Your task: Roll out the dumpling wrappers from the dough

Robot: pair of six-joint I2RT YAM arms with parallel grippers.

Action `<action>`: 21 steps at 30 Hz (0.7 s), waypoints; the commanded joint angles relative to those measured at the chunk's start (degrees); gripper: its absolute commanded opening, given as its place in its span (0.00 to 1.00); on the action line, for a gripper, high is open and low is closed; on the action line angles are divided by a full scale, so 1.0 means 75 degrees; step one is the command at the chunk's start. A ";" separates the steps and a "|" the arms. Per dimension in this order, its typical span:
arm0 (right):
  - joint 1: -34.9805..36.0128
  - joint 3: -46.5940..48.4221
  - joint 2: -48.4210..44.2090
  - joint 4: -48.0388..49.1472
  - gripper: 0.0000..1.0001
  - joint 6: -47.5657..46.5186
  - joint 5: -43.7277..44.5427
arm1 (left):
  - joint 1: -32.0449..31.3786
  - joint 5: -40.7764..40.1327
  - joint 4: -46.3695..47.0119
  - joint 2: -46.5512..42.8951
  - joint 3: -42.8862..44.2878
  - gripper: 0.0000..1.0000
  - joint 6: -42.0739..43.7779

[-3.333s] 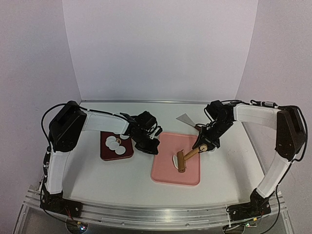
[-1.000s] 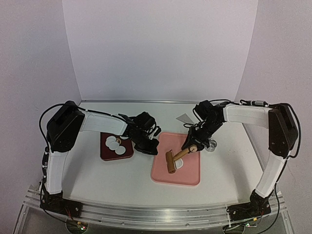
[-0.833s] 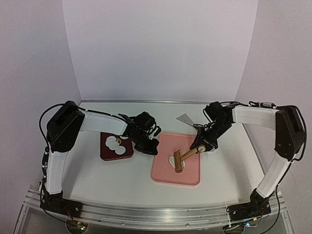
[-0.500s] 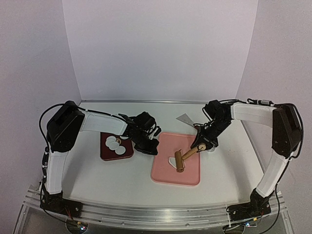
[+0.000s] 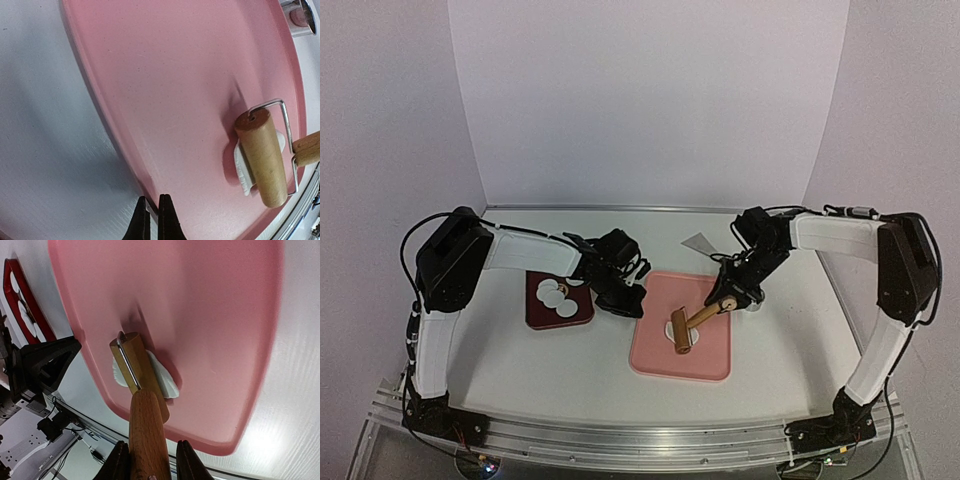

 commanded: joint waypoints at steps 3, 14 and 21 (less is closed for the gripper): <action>-0.0572 -0.0969 0.0342 -0.1496 0.00 -0.0421 0.3054 | -0.0046 -0.0010 -0.0129 -0.0148 0.0235 0.00 0.0084; 0.0740 0.0086 0.1475 -0.1342 0.00 -0.0034 0.2836 | -0.0048 -0.0036 -0.0051 -0.0223 0.0155 0.00 -0.0078; -0.0004 -0.0583 0.0586 -0.1442 0.00 -0.0214 0.3140 | -0.0048 -0.0069 -0.0020 -0.0258 0.0156 0.00 -0.0165</action>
